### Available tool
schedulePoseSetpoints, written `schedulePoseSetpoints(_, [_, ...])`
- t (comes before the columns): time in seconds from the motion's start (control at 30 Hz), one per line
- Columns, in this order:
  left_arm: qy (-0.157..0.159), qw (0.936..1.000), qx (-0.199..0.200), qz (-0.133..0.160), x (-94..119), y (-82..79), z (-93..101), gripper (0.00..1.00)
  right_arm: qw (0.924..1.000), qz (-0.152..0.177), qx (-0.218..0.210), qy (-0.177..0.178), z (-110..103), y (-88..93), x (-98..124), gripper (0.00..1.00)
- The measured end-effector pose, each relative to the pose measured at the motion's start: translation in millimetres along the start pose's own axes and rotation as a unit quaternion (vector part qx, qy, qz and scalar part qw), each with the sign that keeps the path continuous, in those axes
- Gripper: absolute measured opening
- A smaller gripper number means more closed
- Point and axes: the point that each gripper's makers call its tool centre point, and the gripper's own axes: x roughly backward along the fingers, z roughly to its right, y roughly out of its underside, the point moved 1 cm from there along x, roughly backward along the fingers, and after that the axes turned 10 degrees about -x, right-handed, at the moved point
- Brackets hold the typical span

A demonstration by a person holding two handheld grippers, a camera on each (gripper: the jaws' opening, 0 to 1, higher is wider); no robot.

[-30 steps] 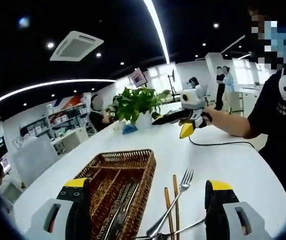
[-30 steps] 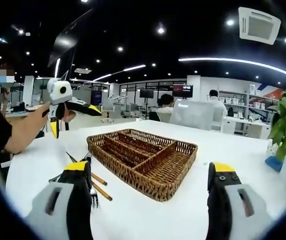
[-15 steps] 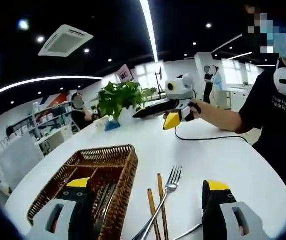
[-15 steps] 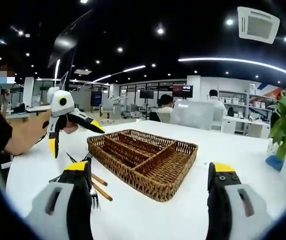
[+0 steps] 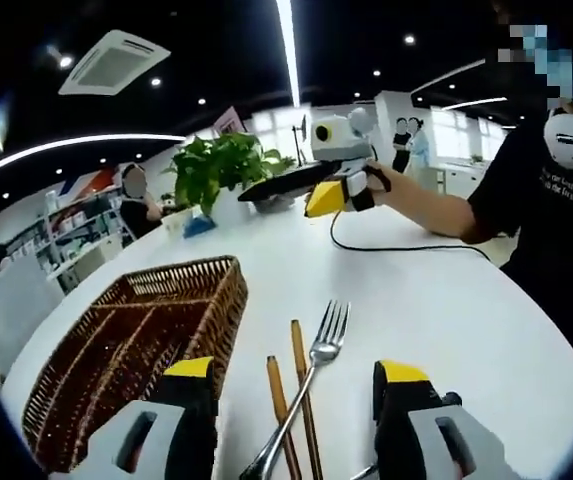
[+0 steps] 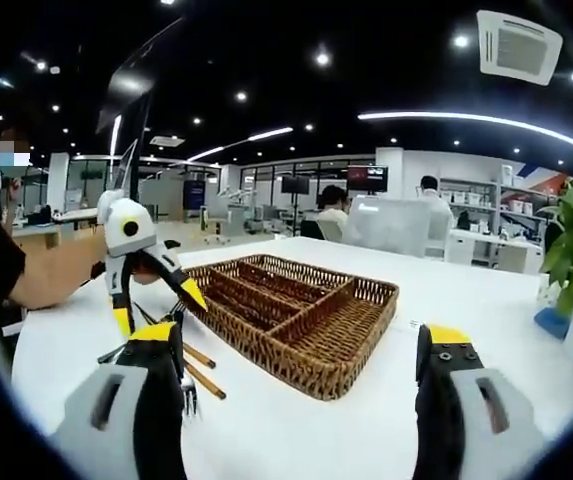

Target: Arrange the knives, forks, and spoons in their matching storage slots by inserting each utensil handle-first until every utensil is classified and aligned in the correct compartment

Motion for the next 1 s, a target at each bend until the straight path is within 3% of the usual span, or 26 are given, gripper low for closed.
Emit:
schedulePoseSetpoints(0.17, [0.010, 0.9999, 0.009, -0.001, -6, 5.6, -0.5, 0.45, 1.0000, 0.001, -0.001, -0.001, 1, -0.2, 0, 1.00])
schedulePoseSetpoints(0.27, [0.044, 0.9988, 0.010, -0.020, -12, 14.9, 12.0, 0.42, 1.0000, -0.001, -0.001, -0.002, 2, 0.9, -1, 1.00])
schedulePoseSetpoints(0.47, [0.033, 0.9991, 0.009, -0.023, -16, 17.4, 6.9, 0.22, 1.0000, -0.004, 0.000, -0.003, 1, 2.3, -1, 1.00])
schedulePoseSetpoints(0.67, [0.036, 0.9989, 0.006, -0.028, -19, 20.4, 10.2, 0.18, 1.0000, -0.005, 0.001, -0.005, 0, 3.7, -1, 1.00])
schedulePoseSetpoints(0.8, [0.025, 0.9993, -0.008, -0.028, -18, 19.0, 6.9, 0.08, 1.0000, -0.007, 0.001, -0.007, -2, 4.7, -2, 1.00])
schedulePoseSetpoints(1.0, [0.025, 0.9992, -0.021, -0.024, -16, 18.2, 8.5, 0.05, 0.9999, -0.008, 0.002, -0.007, -2, 5.2, -2, 1.00])
